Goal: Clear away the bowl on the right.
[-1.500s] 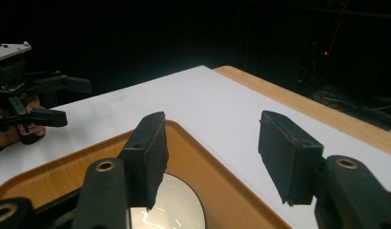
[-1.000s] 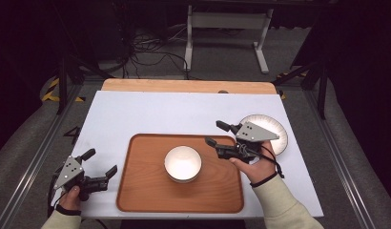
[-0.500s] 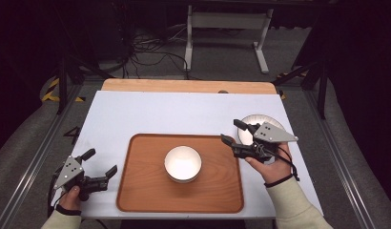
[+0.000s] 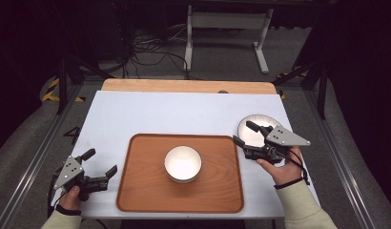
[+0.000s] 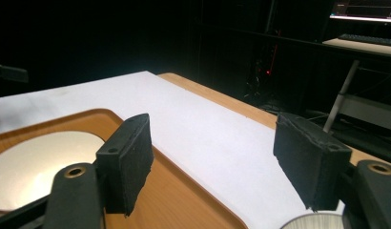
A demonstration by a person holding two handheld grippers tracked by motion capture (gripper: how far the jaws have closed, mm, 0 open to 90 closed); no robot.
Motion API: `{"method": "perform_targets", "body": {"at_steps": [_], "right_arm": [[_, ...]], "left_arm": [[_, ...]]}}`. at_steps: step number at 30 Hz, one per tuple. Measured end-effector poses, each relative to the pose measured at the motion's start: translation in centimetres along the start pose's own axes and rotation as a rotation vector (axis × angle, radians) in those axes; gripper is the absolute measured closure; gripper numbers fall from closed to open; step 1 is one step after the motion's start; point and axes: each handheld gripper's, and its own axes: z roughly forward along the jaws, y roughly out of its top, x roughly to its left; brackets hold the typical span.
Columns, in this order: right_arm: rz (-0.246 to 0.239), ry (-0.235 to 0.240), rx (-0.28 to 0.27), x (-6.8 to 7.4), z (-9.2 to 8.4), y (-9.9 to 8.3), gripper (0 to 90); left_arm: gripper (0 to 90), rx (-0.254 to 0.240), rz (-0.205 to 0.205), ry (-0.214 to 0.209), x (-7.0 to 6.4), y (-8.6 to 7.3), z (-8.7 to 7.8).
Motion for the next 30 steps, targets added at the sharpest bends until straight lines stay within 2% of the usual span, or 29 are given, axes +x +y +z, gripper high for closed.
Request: {"method": "perform_targets", "body": {"at_steps": [7, 20, 27, 30], "right_arm": [[0.015, -0.011, -0.003, -0.3, -0.3, -1.8, 28.9], [0.067, -0.036, 0.049, -0.5, -0.9, -6.7, 27.1], [0.094, -0.051, 0.073, -0.4, -1.0, -8.4, 26.6], [0.108, -0.056, 0.058, -0.5, -1.2, -8.7, 25.7]], "left_arm": [[0.3, 0.000, 0.002, -0.001, 0.0, 0.0, 0.0], [0.3, 0.000, 0.002, 0.000, 0.0, 0.0, 0.0], [0.3, 0.000, 0.002, 0.000, 0.0, 0.0, 0.0], [0.3, 0.000, 0.002, 0.000, 0.0, 0.0, 0.0]]}}
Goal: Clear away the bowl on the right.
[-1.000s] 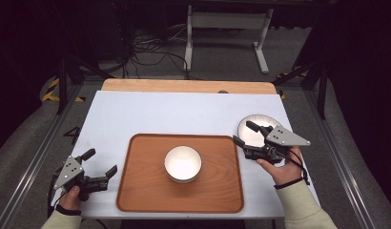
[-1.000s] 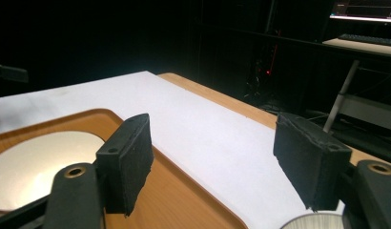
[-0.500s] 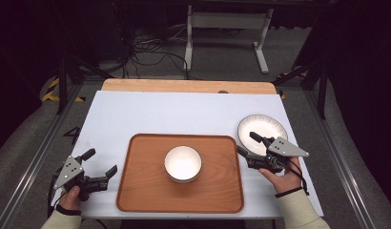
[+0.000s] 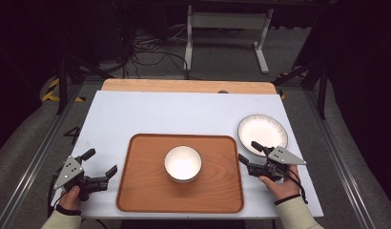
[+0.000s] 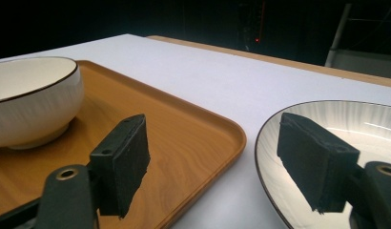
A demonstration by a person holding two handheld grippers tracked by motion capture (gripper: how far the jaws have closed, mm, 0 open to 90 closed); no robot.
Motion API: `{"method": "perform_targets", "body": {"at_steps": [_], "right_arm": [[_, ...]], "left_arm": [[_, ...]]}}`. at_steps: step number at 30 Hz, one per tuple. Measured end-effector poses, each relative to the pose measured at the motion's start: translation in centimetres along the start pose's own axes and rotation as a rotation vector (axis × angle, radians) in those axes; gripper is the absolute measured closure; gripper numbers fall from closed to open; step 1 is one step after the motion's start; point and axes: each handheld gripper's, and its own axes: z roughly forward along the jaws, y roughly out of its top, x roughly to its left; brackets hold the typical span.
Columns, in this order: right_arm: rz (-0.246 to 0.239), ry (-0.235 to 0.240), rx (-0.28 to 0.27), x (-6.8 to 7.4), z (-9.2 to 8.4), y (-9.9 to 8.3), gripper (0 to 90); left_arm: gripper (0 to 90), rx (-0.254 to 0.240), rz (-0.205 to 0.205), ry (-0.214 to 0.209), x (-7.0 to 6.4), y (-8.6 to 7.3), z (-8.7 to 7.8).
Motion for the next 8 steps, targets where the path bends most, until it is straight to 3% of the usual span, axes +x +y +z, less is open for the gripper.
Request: {"method": "perform_targets", "body": {"at_steps": [8], "right_arm": [[0.015, -0.001, -0.025, -0.10, -0.19, -0.19, 22.6]], "left_arm": [[0.3, -0.008, 0.000, 0.001, -0.05, -0.04, 0.00]]}}
